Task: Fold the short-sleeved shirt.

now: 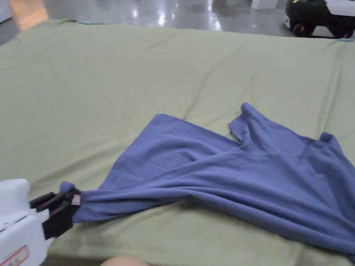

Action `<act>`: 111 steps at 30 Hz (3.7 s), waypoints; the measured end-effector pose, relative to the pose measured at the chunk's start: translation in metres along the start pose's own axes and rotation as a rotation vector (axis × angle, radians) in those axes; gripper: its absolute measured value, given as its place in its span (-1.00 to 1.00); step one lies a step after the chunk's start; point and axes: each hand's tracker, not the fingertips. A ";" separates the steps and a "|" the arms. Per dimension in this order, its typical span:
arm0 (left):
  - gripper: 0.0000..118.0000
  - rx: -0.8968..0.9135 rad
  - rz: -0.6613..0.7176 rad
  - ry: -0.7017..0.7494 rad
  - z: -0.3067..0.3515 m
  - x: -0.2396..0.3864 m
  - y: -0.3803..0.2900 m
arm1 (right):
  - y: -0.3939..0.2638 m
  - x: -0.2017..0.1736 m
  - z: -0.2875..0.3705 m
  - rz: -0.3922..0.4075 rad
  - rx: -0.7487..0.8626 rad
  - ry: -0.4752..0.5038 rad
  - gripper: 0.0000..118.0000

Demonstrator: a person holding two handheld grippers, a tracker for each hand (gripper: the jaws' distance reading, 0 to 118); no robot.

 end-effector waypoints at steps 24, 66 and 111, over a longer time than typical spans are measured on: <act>-0.84 0.034 0.033 -0.071 -0.002 0.009 0.014 | 0.056 0.032 -0.291 0.014 -0.448 0.143 -0.92; -0.84 0.472 -0.204 -0.082 0.182 0.126 0.443 | 0.484 0.147 0.073 -0.183 0.443 -0.114 -0.91; -0.84 0.101 -0.293 -0.028 -0.161 0.093 0.204 | 0.120 0.125 -0.138 -0.225 0.227 -0.079 -0.91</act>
